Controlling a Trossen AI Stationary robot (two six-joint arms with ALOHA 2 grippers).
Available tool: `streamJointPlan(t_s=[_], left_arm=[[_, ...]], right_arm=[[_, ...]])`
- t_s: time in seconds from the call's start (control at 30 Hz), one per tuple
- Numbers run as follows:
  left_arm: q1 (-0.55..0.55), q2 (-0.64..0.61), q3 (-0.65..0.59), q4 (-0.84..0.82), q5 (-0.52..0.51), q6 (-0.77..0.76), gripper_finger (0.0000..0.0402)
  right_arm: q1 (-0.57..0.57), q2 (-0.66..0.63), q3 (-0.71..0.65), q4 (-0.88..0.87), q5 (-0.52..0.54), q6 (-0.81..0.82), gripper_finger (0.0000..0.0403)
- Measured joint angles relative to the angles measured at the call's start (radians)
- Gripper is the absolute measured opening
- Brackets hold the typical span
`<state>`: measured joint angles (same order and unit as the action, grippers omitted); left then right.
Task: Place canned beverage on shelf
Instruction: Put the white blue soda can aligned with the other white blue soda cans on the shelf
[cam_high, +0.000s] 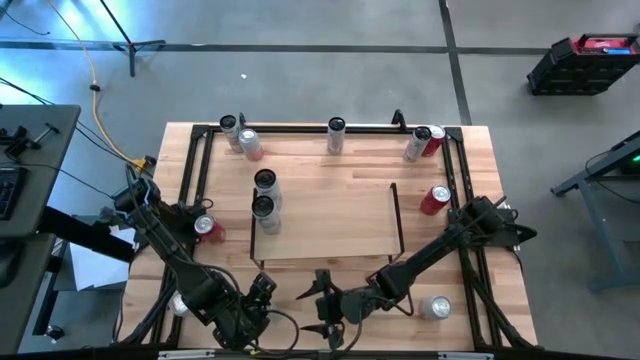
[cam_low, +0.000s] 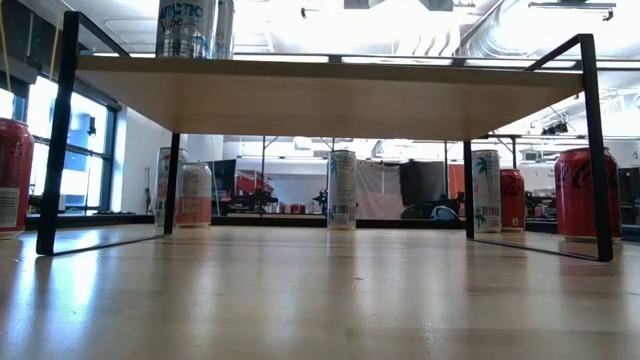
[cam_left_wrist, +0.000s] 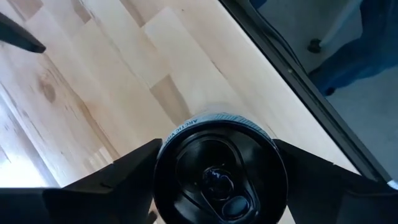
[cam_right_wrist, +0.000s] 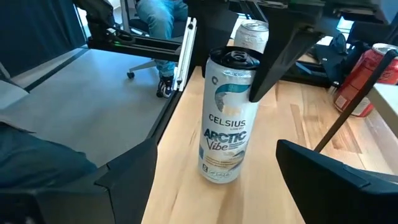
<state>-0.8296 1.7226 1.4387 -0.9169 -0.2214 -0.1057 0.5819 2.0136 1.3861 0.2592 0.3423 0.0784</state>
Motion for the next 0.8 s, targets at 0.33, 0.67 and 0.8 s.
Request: streamJointPlan(t_s=[0.33,0.67,0.8], left_arm=[[0.006,0.000,0.000,0.005,-0.023,-0.070,0.0291],[0.004,-0.004,0.001,-0.012,-0.024,-0.151,0.0292],[0.004,-0.004,0.007,-0.045,-0.004,-0.163,0.0292]], right_arm=[[-0.002,0.000,0.000,0.000,-0.003,-0.008,0.0314],[-0.028,0.000,0.000,0.011,-0.018,0.056,0.0314],[-0.045,0.000,0.000,0.016,-0.018,0.022,0.0314]])
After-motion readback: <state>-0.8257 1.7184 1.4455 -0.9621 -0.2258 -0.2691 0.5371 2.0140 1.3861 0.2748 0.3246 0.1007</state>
